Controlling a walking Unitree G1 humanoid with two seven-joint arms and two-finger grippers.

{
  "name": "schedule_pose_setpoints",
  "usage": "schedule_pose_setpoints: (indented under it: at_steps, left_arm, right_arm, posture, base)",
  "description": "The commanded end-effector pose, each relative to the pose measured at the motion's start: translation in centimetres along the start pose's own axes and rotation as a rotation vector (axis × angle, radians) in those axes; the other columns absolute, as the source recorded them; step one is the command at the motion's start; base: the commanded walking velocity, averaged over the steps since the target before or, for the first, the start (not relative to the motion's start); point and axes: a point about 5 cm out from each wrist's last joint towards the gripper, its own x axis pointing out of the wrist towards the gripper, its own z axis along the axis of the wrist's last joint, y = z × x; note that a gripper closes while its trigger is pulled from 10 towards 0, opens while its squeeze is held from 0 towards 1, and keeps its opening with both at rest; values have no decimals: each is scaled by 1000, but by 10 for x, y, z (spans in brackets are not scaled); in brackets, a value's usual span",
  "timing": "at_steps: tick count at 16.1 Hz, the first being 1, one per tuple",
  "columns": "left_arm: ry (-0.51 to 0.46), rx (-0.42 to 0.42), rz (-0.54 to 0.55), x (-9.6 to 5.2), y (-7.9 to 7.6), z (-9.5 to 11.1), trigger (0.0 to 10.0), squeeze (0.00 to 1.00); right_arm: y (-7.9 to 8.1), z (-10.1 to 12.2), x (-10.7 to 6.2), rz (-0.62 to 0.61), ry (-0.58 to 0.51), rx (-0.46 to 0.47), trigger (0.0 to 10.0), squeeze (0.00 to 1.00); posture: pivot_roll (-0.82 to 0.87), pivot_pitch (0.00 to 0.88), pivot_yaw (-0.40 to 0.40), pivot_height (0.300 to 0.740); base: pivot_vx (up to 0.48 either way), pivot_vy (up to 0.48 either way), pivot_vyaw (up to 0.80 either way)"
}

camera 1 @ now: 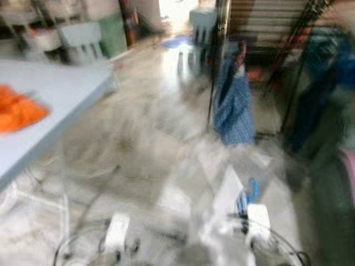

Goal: Hang hanger

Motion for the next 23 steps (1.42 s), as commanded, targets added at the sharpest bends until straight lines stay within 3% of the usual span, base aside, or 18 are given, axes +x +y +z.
schedule_pose_setpoints:
  at_steps: [1, 6, 7, 9, 11, 12, 17, 23]
  left_arm:
    - [-37, 18, 18, 1, 7, 14, 10000, 0]
    - [-30, 20, 27, 0, 10, 12, 10000, 0]
    - [-34, -11, 42, 0, 10, 12, 10000, 0]
    - [-58, -176, 122, 1, 17, 18, 10000, 0]
    - [-84, -220, 167, 1, 24, 28, 10000, 0]
    - [-98, -243, 201, 0, 30, 35, 10000, 0]
    - [-100, -236, 232, -1, 41, 39, 10000, 0]
    - [-48, -208, 236, -3, 41, 22, 10000, 0]
  right_arm:
    - [1, 11, 2, -6, -35, 1, 10000, 0]
    - [-7, 5, 1, -23, -16, -22, 10000, 0]
    - [-8, 4, 1, -26, -14, -22, 10000, 0]
    - [-11, 5, 1, -17, -12, 16, 10000, 0]
    - [-7, 8, 2, 14, -9, 14, 10000, 0]
    - [-2, 10, 2, 50, -8, -35, 10000, 0]
    - [16, 14, 3, 107, -4, -118, 10000, 0]
    - [15, 8, 2, 88, 17, -81, 10000, 0]
  posture:
    - [-61, 0, 32, 740]
    - [-55, 0, 27, 740]
    - [-52, 0, 26, 740]
    - [-45, 0, 21, 740]
    - [-21, 0, 4, 740]
    - [-9, 0, -5, 740]
    - [41, 0, -36, 740]
    - [37, 0, -17, 740]
  base:
    - [-244, 0, 0]
    - [0, 0, 0]
    - [0, 0, 0]
    - [0, 0, 0]
    - [0, 0, 0]
    - [0, 0, 0]
    - [0, 0, 0]
    - [0, 0, 0]
